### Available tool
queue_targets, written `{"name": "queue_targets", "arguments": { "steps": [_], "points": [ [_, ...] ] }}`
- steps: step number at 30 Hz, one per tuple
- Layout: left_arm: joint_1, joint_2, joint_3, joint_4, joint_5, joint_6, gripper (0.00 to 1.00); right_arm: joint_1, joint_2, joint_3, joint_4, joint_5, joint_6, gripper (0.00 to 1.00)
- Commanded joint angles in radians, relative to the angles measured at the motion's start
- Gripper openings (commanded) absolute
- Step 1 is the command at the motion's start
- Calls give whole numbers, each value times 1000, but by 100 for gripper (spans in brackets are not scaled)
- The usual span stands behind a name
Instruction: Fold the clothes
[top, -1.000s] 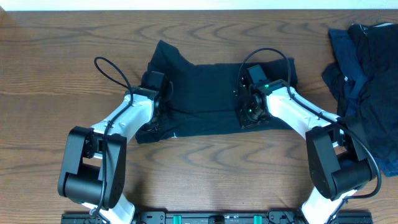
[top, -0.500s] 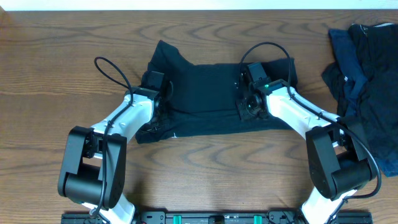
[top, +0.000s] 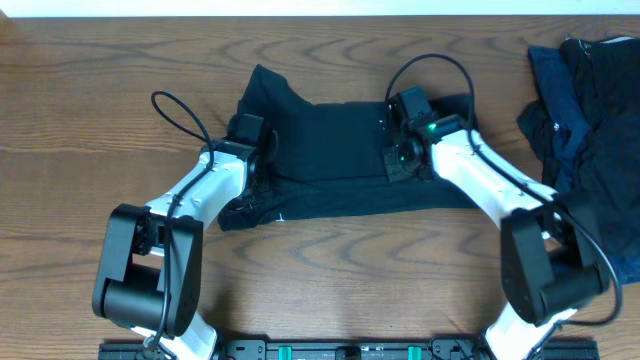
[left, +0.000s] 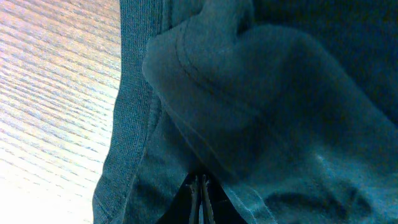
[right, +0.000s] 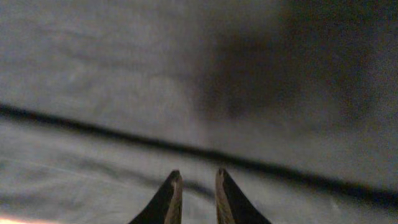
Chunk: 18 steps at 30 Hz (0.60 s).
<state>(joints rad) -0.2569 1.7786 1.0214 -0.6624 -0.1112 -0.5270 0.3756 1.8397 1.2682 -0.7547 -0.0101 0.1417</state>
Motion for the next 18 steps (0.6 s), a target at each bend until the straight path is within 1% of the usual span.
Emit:
{"name": "queue_targets", "arguments": {
  "steps": [1, 3, 5, 6, 7, 8, 9, 12, 18],
  "points": [
    [5, -31, -5, -2, -2, -9, 6, -21, -63, 36, -87, 4, 71, 18],
    [5, -31, -5, -3, -2, -9, 6, -27, -60, 29, -163, 4, 111, 18],
    [5, -31, -5, -5, -2, -9, 6, -29, -59, -4, -192, 7, 116, 18],
    [5, -31, -5, -5, -2, -8, 6, -29, -59, -20, -191, 11, 116, 15],
    [5, -31, -5, -5, -2, -9, 6, -29, -59, -48, -181, 23, 116, 7],
    [5, -32, -5, -5, -2, -9, 6, -31, -59, -67, -169, 34, 117, 2],
    [5, -32, -5, -5, -2, -8, 6, -31, -59, -85, -155, 44, 123, 1],
    [5, -39, -5, -6, -2, -5, 6, -39, -59, -128, -123, 76, 155, 1],
    [5, -80, -4, -2, -2, -5, 6, -58, -59, -178, -60, 83, 161, 1]
  ]
}}
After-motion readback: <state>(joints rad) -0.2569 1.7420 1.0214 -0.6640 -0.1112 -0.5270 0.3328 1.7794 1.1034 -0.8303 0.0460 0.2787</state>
